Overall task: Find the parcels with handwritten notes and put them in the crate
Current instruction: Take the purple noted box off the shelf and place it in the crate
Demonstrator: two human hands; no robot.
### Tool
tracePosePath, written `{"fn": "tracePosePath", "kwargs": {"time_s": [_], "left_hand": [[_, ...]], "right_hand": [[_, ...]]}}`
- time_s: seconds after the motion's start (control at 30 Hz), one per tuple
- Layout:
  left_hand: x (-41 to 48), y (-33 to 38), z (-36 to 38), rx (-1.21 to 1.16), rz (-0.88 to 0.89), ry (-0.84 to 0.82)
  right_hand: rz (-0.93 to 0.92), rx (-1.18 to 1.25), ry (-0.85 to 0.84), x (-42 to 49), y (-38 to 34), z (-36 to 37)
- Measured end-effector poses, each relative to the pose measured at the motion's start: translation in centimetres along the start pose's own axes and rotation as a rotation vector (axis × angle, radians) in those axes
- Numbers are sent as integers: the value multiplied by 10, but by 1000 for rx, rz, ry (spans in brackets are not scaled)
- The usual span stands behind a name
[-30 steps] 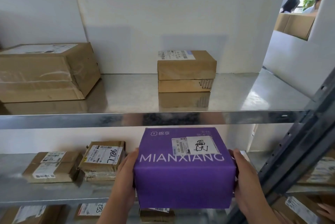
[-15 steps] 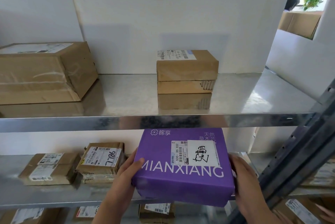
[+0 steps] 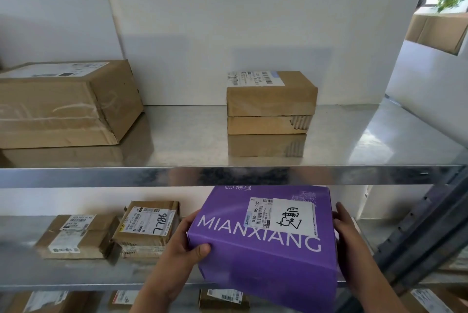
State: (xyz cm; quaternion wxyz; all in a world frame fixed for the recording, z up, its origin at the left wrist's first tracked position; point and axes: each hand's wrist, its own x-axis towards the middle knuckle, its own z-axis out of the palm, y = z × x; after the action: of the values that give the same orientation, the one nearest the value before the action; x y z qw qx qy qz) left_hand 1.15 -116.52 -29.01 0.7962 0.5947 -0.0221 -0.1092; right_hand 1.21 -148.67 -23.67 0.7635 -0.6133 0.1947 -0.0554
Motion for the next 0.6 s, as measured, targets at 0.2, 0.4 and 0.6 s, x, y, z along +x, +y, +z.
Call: {"fn": "tracePosePath", "kwargs": {"time_s": [0.2, 0.4, 0.6], "left_hand": [[8, -7, 9, 65, 91, 236], [18, -3, 49, 72, 125, 452], [12, -3, 71, 90, 110, 437]], "right_hand": [[-90, -51, 12, -8, 26, -11], [-59, 4, 7, -11, 38, 3], [47, 99, -103, -23, 45, 14]]}}
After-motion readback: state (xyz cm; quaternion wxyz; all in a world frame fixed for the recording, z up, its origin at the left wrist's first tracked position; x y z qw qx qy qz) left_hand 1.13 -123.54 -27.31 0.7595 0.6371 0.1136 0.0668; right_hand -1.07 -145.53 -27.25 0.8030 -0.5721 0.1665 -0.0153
